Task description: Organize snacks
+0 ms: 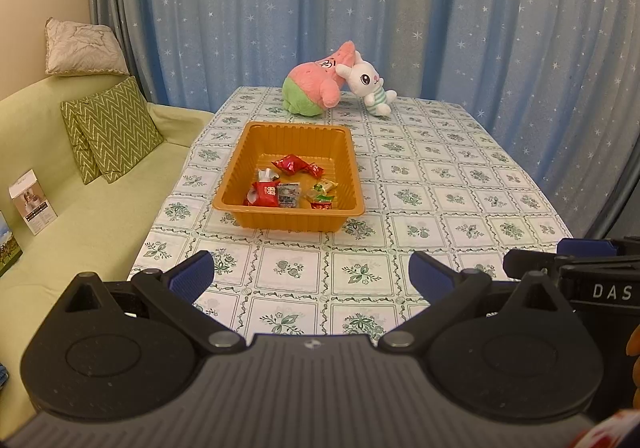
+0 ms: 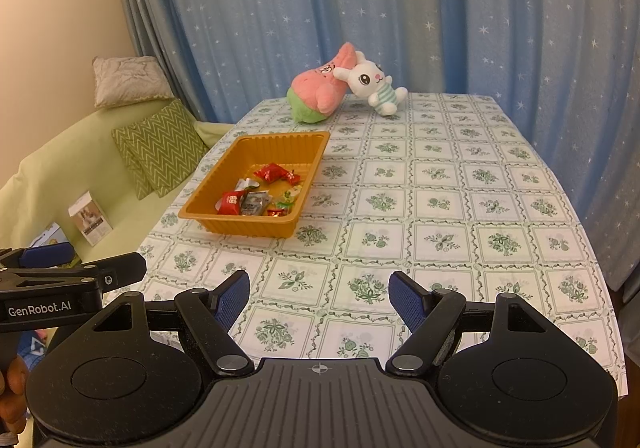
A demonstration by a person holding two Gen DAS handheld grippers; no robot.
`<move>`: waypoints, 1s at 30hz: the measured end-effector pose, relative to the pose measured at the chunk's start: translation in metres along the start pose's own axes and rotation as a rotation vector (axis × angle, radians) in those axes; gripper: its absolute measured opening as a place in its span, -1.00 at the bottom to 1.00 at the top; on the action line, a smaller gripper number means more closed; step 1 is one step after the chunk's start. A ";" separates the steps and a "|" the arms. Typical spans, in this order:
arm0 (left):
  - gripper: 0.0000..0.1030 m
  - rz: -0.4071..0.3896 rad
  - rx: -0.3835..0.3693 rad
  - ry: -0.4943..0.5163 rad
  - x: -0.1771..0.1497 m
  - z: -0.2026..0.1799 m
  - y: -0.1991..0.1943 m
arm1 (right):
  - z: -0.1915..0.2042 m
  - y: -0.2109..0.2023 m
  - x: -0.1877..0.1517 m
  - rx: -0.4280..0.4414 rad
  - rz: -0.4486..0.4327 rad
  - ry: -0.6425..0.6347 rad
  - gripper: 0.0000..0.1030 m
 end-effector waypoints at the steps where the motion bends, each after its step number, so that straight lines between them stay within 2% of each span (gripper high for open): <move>1: 1.00 0.000 0.000 0.000 0.000 0.000 0.000 | 0.000 0.000 0.001 0.001 0.000 0.000 0.48; 30: 1.00 0.000 -0.005 -0.004 -0.003 -0.001 0.000 | -0.001 0.000 -0.004 0.000 0.001 0.008 0.48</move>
Point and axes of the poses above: each gripper's, at about its wrist camera, not at the fingertips, and y roughly the way its jaws point, z to its left, x to its top, the point moved 7 cm from there along y, roughly the way its jaws point, and after that the axes turned 8 degrees about -z, right-handed, at the moved point
